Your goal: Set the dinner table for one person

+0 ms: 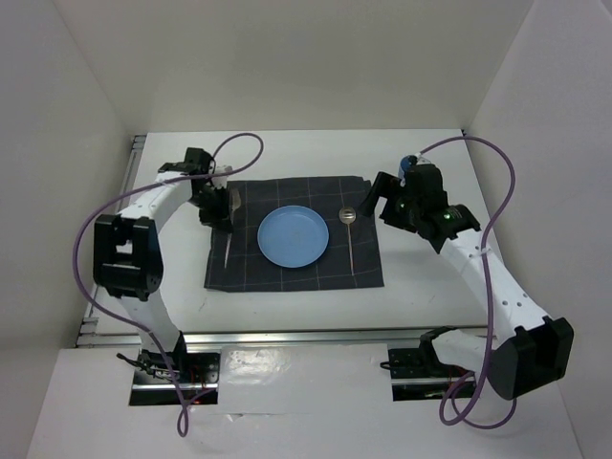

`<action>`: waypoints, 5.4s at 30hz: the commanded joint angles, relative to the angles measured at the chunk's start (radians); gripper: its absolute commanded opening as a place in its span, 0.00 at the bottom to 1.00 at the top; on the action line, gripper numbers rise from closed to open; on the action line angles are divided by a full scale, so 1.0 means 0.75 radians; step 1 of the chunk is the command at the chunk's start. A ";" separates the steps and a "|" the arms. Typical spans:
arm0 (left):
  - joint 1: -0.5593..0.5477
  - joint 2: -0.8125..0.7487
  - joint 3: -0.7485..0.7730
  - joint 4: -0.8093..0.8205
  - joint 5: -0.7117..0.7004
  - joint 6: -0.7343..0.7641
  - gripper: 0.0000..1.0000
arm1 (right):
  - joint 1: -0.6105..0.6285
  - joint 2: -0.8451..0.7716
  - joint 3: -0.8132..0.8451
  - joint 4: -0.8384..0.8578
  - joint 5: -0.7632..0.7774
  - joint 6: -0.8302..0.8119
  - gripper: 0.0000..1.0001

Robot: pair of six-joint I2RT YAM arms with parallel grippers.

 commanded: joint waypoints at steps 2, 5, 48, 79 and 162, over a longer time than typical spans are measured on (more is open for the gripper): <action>-0.075 0.134 0.097 -0.039 -0.026 -0.195 0.00 | 0.011 -0.091 -0.021 -0.039 0.070 0.027 1.00; -0.116 0.202 0.114 -0.039 -0.126 -0.242 0.00 | 0.011 -0.103 -0.021 -0.051 0.099 0.027 1.00; -0.175 0.159 0.320 -0.164 -0.538 -0.234 0.57 | -0.519 0.398 0.613 -0.200 0.037 -0.186 1.00; 0.117 -0.058 0.077 -0.143 -0.497 -0.013 0.56 | -0.346 0.928 0.950 -0.069 0.168 -0.511 0.00; 0.424 -0.870 -0.391 0.145 -0.777 0.030 0.56 | -0.621 -0.158 0.112 -0.431 0.127 -0.278 1.00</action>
